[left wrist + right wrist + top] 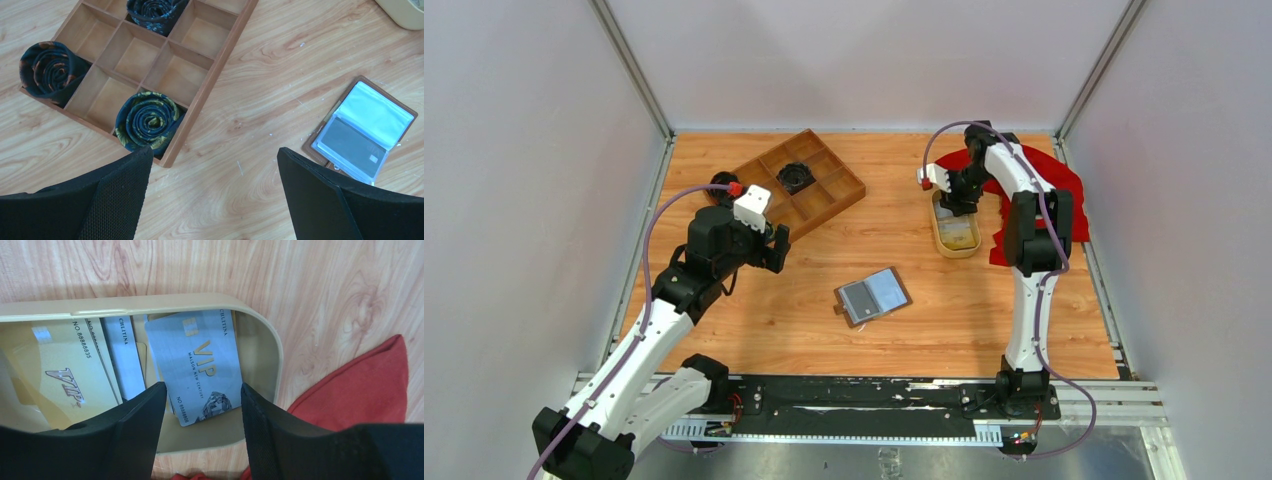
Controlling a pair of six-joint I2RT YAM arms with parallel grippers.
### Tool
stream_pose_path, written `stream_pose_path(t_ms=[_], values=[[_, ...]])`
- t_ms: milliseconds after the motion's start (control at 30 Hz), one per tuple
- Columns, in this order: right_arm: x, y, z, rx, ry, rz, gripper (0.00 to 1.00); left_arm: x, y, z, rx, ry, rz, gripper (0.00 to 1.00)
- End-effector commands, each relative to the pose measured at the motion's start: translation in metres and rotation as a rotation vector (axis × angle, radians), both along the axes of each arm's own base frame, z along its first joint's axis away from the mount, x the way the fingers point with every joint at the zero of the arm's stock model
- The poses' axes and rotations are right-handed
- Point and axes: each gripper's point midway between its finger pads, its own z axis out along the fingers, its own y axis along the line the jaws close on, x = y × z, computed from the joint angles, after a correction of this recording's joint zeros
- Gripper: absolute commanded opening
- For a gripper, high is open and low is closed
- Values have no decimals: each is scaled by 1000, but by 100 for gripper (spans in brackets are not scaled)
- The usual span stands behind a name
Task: Put the credit cards into the card holder
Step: Pick up the credit card from the storage box.
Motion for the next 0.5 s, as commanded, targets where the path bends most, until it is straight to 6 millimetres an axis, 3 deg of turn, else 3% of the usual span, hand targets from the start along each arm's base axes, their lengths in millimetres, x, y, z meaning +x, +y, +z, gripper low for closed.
stream_pose_path(t_ms=[0,467], values=[[8,-3,15,1,-33,-15,60,0,2,-1,12,-1,0,100],[11,-6,25,2,-57,-21,55,0,2,0,10,-2,-1,100]])
